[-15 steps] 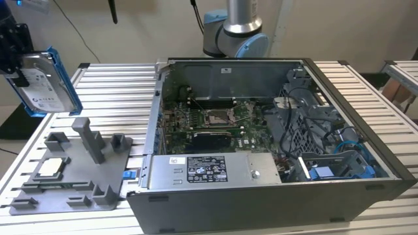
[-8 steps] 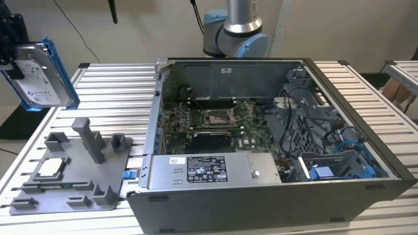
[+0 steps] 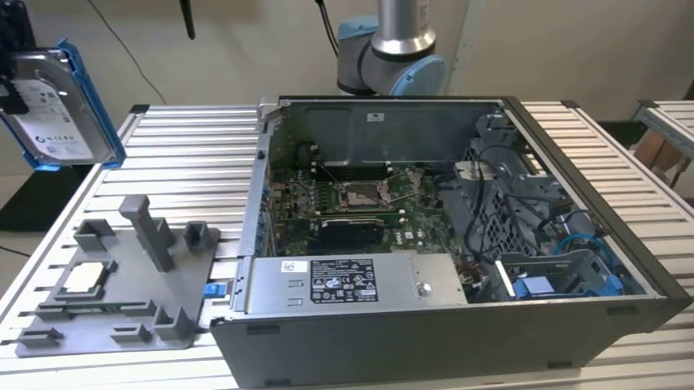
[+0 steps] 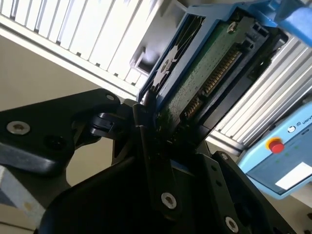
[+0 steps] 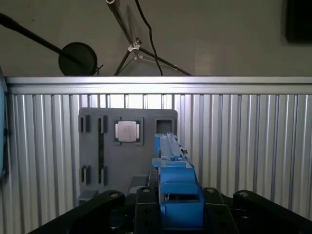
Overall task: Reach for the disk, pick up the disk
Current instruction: 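Pick up the disk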
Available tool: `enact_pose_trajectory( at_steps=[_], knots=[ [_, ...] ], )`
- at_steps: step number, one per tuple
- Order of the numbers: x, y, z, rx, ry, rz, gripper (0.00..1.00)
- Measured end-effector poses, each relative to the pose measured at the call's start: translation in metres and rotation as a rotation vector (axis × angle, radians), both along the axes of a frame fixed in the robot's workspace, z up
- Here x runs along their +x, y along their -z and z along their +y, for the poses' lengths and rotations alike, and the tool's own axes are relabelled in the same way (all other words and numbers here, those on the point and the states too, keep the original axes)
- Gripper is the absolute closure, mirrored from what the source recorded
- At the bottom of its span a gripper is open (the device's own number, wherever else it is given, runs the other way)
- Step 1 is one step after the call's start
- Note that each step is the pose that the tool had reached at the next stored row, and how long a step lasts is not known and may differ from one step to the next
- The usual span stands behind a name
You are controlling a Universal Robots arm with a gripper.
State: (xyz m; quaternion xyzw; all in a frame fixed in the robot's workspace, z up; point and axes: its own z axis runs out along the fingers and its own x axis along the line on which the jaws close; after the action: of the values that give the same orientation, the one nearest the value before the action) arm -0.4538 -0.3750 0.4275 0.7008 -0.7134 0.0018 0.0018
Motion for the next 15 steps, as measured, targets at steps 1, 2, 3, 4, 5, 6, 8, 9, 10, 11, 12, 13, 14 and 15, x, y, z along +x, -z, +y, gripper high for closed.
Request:
enact_pose_trajectory(
  at_steps=[1,2,3,4,5,6,8,9,10,11,12,13,14,15],
  knots=[
    [0.0,-0.0029,0.0,0.0,0.0,0.0001,1.0],
    [0.0,-0.0056,0.0,0.0,0.0,0.0,1.0],
    [0.0,-0.0083,0.0,0.0,0.0,0.0,1.0],
    [0.0,-0.0112,0.0,0.0,0.0,0.0001,1.0],
    [0.0,-0.0139,0.0,0.0,0.0,0.0,1.0],
    [0.0,-0.0164,0.0,0.0,0.0,-0.0001,1.0],
    [0.0,-0.0217,0.0,0.0,0.0,0.0001,1.0],
    [0.0,-0.0243,0.0,0.0,0.0,0.0,1.0],
    [0.0,-0.0266,0.0,0.0,0.0,-0.0001,1.0],
    [0.0,-0.0288,0.0,0.0001,0.0,-0.0001,1.0],
    [0.0,-0.031,0.0,0.0,0.0,0.0,1.0],
    [0.0,-0.0328,0.0,0.0,0.0,0.0001,1.0],
    [0.0,-0.0345,0.0,0.0,0.0,0.0,1.0],
    [0.0,-0.0359,0.0,0.0,0.0,0.0,1.0]
  ],
)
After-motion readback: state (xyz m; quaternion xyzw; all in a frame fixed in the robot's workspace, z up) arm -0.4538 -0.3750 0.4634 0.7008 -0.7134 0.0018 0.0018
